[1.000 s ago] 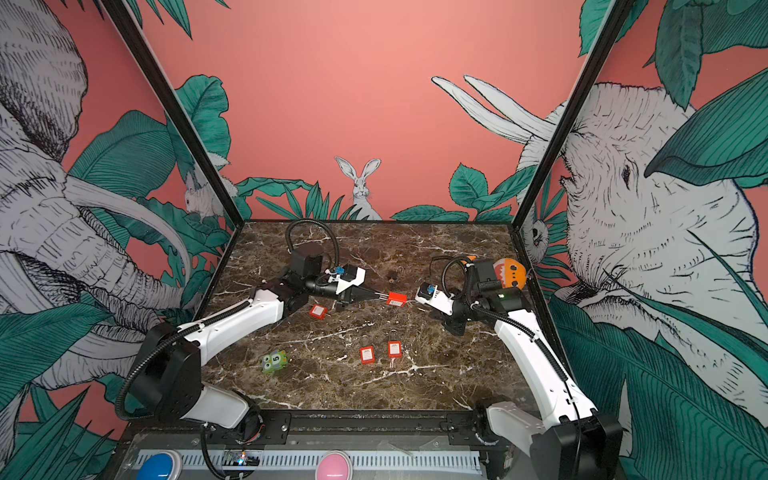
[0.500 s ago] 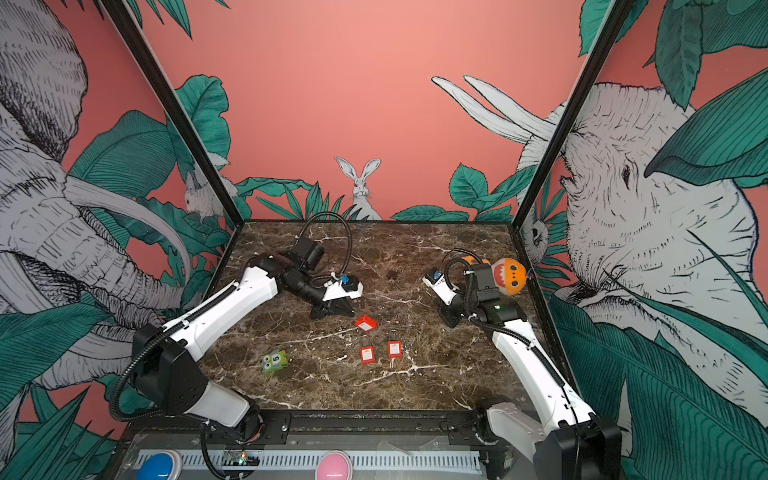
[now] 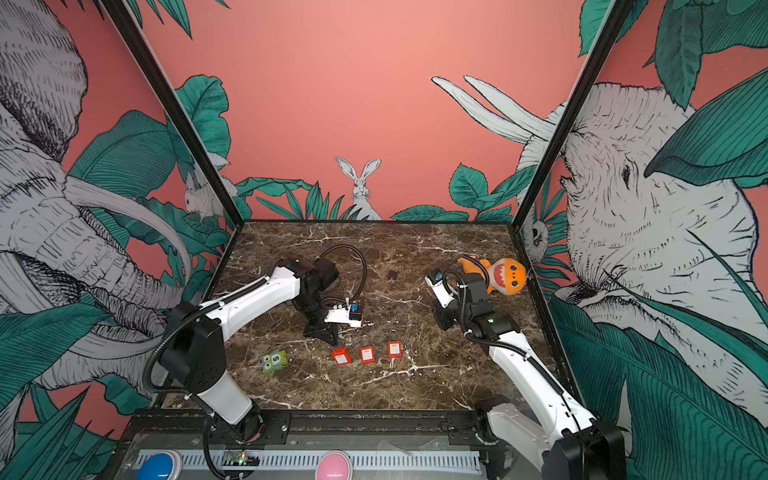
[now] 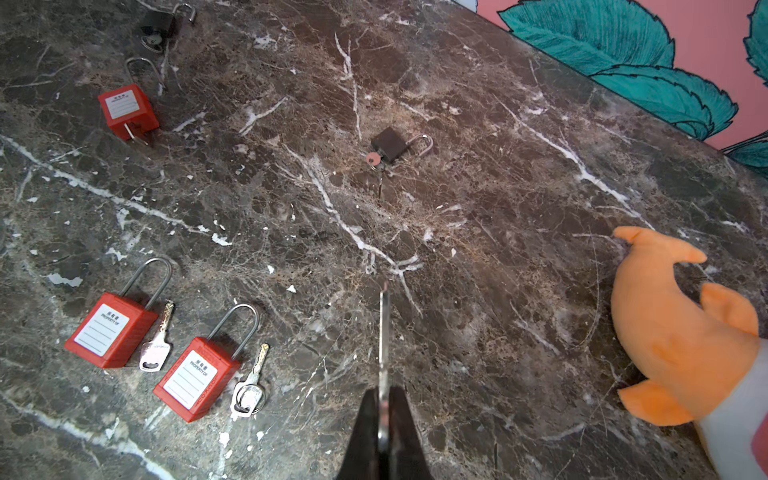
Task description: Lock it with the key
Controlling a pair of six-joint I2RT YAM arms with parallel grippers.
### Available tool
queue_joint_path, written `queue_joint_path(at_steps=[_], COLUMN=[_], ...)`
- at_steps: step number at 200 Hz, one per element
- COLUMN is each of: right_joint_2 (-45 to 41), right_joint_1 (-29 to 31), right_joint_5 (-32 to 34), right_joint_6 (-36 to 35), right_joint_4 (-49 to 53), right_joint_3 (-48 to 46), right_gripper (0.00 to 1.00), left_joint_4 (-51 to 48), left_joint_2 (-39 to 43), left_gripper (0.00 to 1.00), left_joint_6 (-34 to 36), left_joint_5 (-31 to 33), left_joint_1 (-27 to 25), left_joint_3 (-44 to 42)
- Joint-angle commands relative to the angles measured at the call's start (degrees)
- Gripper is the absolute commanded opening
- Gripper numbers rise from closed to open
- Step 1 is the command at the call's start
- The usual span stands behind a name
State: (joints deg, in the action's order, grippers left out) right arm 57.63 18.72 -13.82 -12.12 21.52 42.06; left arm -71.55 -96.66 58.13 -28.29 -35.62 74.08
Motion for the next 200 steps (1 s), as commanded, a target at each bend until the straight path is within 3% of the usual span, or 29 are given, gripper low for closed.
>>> queue_joint_path(at_steps=[1, 130, 200], right_joint_2=[-1.41, 0.46, -0.02], right_joint_1=[0.53, 0.85, 1.49], right_joint_5=[0.9, -0.27, -0.65], right_joint_6=[1.52, 4.4, 8.98], right_joint_4=[-2.62, -4.9, -6.47], right_joint_3=[-0.93, -1.72, -3.48], right_gripper=[0.0, 0.0, 0.0], left_joint_4=[-2.75, 1.97, 10.4], left_joint_2=[-1.12, -11.66, -13.41], left_gripper=[0.0, 0.0, 0.17], left_joint_6=[1.85, 0.58, 0.11], left_joint_5=[3.0, 10.61, 15.06], left_joint_1=[-0.74, -2.97, -3.0], left_joint_3=[-0.79, 3.96, 3.22])
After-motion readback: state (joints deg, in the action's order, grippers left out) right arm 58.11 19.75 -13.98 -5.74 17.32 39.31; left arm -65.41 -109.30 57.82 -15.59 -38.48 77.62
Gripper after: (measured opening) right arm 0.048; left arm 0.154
